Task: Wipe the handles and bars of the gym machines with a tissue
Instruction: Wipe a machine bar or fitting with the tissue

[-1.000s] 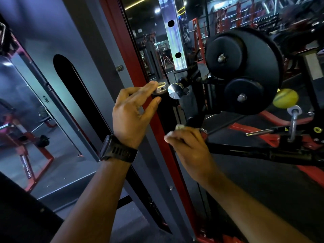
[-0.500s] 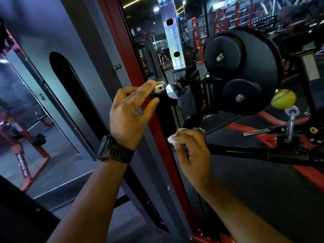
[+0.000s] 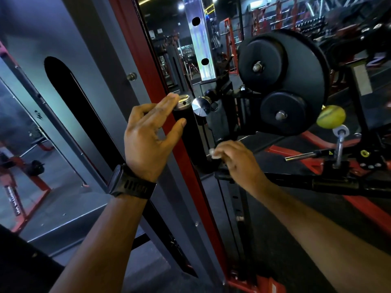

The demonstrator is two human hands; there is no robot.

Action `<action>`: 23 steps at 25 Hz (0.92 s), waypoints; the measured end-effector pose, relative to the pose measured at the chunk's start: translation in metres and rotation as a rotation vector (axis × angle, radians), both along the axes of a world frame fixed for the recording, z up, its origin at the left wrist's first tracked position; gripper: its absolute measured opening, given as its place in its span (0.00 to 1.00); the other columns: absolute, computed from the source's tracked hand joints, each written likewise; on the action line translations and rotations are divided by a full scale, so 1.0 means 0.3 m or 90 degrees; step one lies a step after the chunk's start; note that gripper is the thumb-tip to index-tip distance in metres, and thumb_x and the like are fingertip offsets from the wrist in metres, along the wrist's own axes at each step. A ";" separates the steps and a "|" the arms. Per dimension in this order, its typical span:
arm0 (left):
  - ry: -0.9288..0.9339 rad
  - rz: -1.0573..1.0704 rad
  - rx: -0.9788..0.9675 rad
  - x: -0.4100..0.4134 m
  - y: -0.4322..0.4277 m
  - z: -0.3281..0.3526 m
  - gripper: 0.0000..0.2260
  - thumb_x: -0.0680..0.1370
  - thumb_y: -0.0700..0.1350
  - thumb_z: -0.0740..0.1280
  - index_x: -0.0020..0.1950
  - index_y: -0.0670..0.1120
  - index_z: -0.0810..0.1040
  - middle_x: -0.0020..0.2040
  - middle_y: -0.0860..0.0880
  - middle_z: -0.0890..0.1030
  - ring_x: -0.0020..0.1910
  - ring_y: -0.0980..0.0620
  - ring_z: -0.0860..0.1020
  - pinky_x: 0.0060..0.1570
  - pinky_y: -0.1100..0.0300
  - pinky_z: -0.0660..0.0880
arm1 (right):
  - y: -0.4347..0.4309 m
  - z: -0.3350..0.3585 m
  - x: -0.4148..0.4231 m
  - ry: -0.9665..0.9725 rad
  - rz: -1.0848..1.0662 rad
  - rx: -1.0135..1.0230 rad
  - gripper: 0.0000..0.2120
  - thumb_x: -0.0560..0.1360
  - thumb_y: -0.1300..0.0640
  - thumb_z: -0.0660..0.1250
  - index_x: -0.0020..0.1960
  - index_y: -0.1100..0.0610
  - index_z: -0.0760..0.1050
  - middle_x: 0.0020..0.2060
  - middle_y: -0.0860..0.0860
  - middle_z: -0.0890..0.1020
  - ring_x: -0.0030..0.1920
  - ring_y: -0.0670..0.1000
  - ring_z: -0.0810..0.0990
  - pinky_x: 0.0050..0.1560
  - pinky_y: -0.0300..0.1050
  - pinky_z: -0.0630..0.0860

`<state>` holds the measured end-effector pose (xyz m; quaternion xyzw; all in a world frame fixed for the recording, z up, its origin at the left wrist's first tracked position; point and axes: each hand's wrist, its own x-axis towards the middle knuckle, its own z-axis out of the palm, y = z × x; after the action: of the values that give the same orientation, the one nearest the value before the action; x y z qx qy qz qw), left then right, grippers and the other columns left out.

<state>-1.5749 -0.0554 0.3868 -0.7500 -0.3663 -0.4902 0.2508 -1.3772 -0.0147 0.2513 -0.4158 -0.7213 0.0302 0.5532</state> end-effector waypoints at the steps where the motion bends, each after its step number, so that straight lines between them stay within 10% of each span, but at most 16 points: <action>1: 0.000 0.001 0.002 0.002 0.000 -0.002 0.20 0.77 0.50 0.71 0.68 0.48 0.77 0.62 0.60 0.75 0.55 0.56 0.72 0.56 0.75 0.66 | 0.019 0.003 0.008 0.001 -0.014 -0.002 0.11 0.74 0.72 0.68 0.51 0.59 0.81 0.50 0.50 0.83 0.54 0.52 0.81 0.56 0.38 0.75; 23: -0.008 -0.005 0.027 0.007 -0.005 -0.004 0.20 0.76 0.49 0.70 0.67 0.46 0.77 0.60 0.58 0.76 0.53 0.53 0.74 0.58 0.76 0.66 | -0.001 0.133 -0.045 -0.147 -0.035 -0.176 0.11 0.81 0.62 0.64 0.58 0.55 0.82 0.55 0.51 0.83 0.57 0.51 0.76 0.56 0.43 0.73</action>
<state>-1.5729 -0.0570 0.3855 -0.7429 -0.3545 -0.5035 0.2624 -1.3906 -0.0150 0.2910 -0.5081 -0.7572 0.0663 0.4051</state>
